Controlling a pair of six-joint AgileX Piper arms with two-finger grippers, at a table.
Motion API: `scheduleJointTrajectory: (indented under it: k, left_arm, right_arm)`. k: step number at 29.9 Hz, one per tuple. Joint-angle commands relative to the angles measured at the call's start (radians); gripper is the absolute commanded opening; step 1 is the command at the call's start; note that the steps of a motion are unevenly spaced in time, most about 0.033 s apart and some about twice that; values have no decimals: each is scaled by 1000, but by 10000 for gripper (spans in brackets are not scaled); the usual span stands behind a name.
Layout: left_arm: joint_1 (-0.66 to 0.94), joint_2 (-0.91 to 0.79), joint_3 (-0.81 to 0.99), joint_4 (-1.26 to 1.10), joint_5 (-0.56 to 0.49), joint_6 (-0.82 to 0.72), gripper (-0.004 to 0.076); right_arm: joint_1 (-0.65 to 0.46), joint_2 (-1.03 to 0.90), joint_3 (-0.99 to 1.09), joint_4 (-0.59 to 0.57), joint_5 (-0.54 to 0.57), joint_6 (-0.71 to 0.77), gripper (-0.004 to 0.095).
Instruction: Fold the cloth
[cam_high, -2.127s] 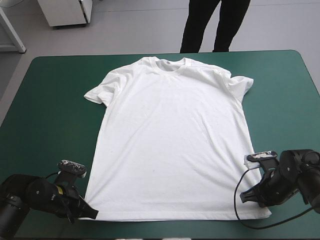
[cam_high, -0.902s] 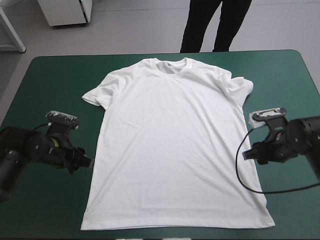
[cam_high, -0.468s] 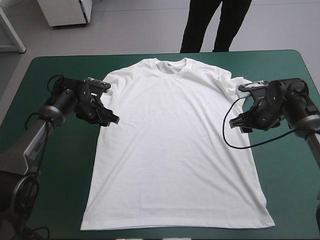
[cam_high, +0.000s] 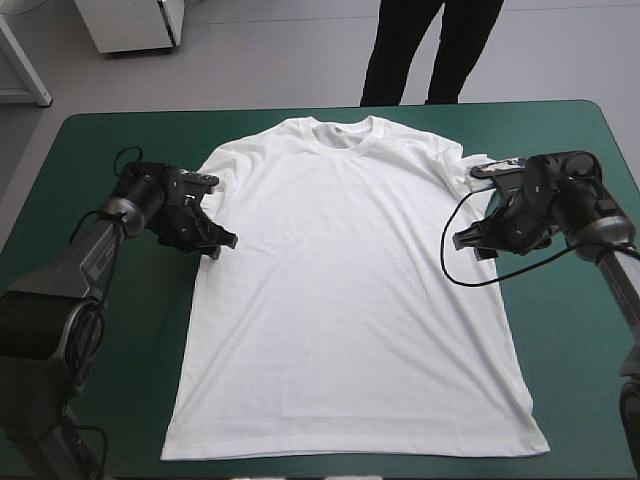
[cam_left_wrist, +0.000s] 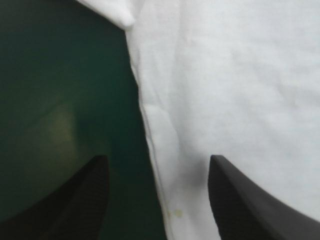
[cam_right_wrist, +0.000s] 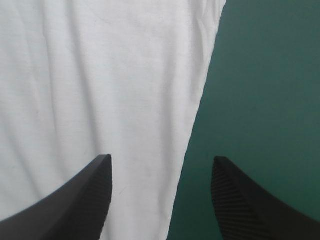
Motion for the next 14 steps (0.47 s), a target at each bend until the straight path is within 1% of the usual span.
scheduleJointTrajectory:
  k: [1, 4, 6, 9, 10, 12, 13, 14]
  left_arm:
    - [0, -17, -31, -27, -16, 2, 412]
    - [0, 4, -31, -41, -16, 2, 397]
    - [-2, 19, -31, -52, -11, 2, 364]
    - [-2, 37, -31, -82, 0, 32, 270]
    - [-2, 45, -31, -100, 3, 41, 217]
    - [-2, 57, -31, -119, 8, 57, 148]
    - [-5, 64, -31, -123, 8, 62, 101]
    - [-9, 69, -31, -123, 8, 62, 74]
  right_arm:
    - [-2, -12, -32, -2, -27, -8, 560]
    - [-2, 10, -37, -2, -31, -8, 560]
    - [-11, 29, -54, -2, -31, -8, 560]
    - [-38, 50, -97, 2, -28, -8, 559]
    - [-52, 59, -115, 6, -28, -8, 560]
    - [-73, 69, -150, 25, -25, -8, 555]
    - [-85, 78, -166, 41, -25, -8, 554]
    - [-94, 83, -177, 53, -22, -8, 554]
